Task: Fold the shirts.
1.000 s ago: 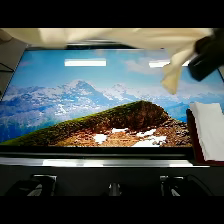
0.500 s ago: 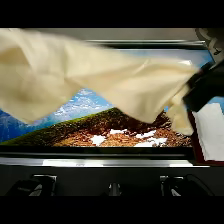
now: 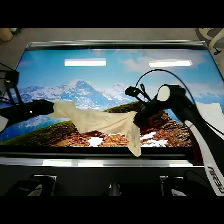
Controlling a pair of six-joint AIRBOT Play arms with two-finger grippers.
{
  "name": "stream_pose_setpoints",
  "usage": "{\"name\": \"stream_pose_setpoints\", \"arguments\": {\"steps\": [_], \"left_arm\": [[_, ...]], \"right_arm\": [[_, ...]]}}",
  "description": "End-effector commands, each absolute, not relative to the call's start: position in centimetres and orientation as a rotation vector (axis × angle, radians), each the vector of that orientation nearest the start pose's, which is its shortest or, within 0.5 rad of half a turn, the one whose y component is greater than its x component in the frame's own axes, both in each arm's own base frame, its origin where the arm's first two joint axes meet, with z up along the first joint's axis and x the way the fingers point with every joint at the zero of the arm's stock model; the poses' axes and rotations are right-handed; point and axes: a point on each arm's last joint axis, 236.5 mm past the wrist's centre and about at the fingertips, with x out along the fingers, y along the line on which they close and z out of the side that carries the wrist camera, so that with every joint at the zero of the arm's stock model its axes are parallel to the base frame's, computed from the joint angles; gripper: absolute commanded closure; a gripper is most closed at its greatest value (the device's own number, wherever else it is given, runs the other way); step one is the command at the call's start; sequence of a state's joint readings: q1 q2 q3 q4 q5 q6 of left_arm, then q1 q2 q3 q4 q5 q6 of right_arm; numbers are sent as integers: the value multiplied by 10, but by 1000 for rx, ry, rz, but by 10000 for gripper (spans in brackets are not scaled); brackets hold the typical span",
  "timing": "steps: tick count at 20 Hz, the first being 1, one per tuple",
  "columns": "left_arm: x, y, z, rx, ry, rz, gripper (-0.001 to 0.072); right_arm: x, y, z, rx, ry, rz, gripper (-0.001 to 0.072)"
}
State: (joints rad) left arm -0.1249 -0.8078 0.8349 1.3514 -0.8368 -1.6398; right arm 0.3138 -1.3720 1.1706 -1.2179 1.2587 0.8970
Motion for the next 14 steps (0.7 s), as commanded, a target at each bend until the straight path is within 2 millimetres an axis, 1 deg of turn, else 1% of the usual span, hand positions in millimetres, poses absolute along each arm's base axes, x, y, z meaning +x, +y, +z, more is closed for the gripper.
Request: {"name": "stream_pose_setpoints", "arguments": {"steps": [1, 2, 3, 4, 5, 6, 7, 8, 9, 10, 11, 12, 13, 14], "left_arm": [[358, -80, 42, -247, 895, -143, 677], [360, -81, 34, -256, 914, -141, 676], [361, -83, 26, -262, 937, -139, 676], [360, -83, 21, -261, 952, -137, 676], [360, -83, 20, -261, 957, -137, 676], [359, -82, 21, -260, 955, -136, 676], [359, -81, 23, -261, 954, -135, 676], [358, -80, 24, -258, 960, -135, 676], [357, -79, 26, -258, 964, -136, 676], [357, -80, 28, -255, 965, -139, 676], [356, -80, 29, -251, 965, -142, 676], [355, -80, 29, -250, 971, -143, 676], [352, -80, 27, -249, 983, -143, 676], [349, -80, 25, -247, 998, -145, 676]], "right_arm": [[356, 197, -71, -374, 1268, 871, 667], [360, 198, -75, -364, 1272, 859, 532], [362, 198, -74, -361, 1271, 855, 265], [363, 196, -68, -383, 1269, 862, 122], [360, 187, -58, -441, 1292, 868, 107], [359, 172, -46, -509, 1316, 858, 104], [355, 154, -28, -552, 1344, 846, 96], [351, 140, -12, -557, 1360, 846, 93], [344, 121, 0, -527, 1383, 831, 88], [337, 101, 7, -478, 1424, 803, 88], [325, 85, 7, -394, 1473, 785, 88], [310, 78, -1, -284, 1520, 778, 88], [292, 79, -13, -180, 1557, 799, 88], [270, 86, -29, -93, 1597, 828, 86]]}}
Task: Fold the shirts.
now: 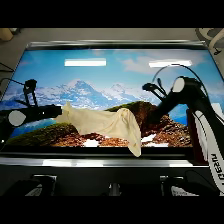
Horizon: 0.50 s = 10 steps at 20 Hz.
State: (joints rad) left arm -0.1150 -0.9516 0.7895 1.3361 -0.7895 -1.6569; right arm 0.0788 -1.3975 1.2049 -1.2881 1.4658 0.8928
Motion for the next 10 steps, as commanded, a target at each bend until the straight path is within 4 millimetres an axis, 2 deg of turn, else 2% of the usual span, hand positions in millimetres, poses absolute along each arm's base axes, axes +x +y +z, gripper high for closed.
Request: {"name": "stream_pose_setpoints", "arguments": {"steps": [1, 2, 4, 6, 9, 10], "left_arm": [[346, -81, 23, -246, 1013, -146, 676], [344, -81, 22, -245, 1024, -146, 676], [343, -81, 21, -245, 1031, -147, 676], [342, -81, 21, -246, 1033, -147, 676], [338, -82, 19, -248, 1052, -150, 676], [337, -82, 18, -247, 1058, -150, 676]], "right_arm": [[244, 96, -47, -25, 1643, 865, 74], [222, 108, -63, 33, 1673, 902, 28], [199, 129, -88, 87, 1682, 922, 27], [194, 141, -105, 55, 1664, 906, 28], [202, 154, -116, 35, 1636, 856, 47], [205, 158, -116, 46, 1623, 856, 91]]}}
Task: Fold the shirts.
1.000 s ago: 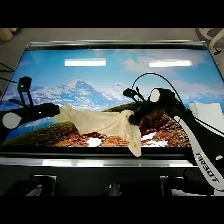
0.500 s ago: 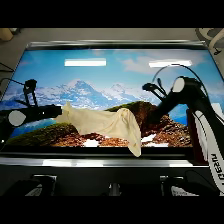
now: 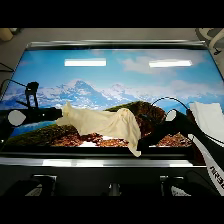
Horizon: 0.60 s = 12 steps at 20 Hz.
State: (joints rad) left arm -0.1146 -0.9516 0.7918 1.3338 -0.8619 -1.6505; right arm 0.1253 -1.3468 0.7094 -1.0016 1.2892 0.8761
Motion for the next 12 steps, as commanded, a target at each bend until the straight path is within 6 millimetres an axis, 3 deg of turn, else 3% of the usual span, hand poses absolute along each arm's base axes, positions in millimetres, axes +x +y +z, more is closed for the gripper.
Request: {"name": "stream_pose_setpoints", "arguments": {"steps": [1, 2, 3, 4, 5, 7, 9, 11, 12], "left_arm": [[336, -82, 18, -247, 1061, -150, 676], [336, -82, 18, -247, 1061, -150, 676], [337, -82, 18, -247, 1060, -150, 676], [338, -82, 21, -246, 1053, -151, 677], [341, -82, 29, -244, 1031, -154, 676], [357, -79, 73, -182, 914, -180, 677], [377, -65, 158, -94, 708, -162, 677], [378, -41, 283, -42, 430, -105, 678], [366, -26, 342, -47, 298, -60, 678]], "right_arm": [[206, 163, -113, 76, 1619, 854, 191], [207, 166, -111, 104, 1617, 850, 328], [209, 171, -108, 125, 1607, 857, 561], [212, 173, -101, 135, 1596, 870, 693], [217, 175, -89, 106, 1563, 902, 693], [246, 169, -49, -37, 1439, 930, 693], [296, 139, 20, -282, 1250, 819, 693], [342, 82, 131, -508, 1003, 528, 693], [353, 49, 204, -577, 850, 349, 693]]}}
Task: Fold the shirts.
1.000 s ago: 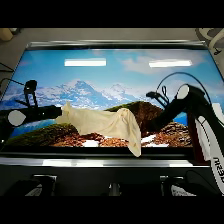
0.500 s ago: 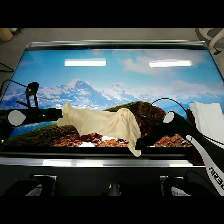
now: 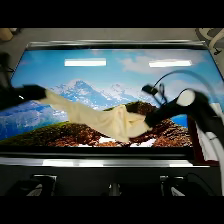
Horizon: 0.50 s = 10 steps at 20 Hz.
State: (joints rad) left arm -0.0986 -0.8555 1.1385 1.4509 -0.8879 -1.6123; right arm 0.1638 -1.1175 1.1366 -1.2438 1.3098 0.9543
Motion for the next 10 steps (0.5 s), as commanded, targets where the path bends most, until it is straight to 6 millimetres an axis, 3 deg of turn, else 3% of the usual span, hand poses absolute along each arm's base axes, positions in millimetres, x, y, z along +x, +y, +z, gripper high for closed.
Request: {"name": "stream_pose_setpoints", "arguments": {"steps": [1, 2, 3, 4, 5, 7, 10], "left_arm": [[347, -7, 400, -59, 170, -3, 678], [325, 10, 443, -73, 77, 51, 678], [303, 22, 472, -96, 17, 87, 678], [284, 28, 489, -116, -11, 111, 678], [272, 29, 495, -121, -13, 117, 678], [265, 30, 482, -123, 51, 125, 678], [269, 42, 441, -89, 209, 179, 677]], "right_arm": [[350, 21, 274, -602, 695, 191, 693], [336, -1, 342, -601, 533, 64, 693], [315, -11, 393, -590, 399, 0, 693], [297, -12, 425, -571, 307, -18, 693], [281, -13, 443, -558, 252, -25, 693], [268, -17, 445, -555, 255, -35, 693], [267, -22, 416, -578, 385, -22, 693]]}}
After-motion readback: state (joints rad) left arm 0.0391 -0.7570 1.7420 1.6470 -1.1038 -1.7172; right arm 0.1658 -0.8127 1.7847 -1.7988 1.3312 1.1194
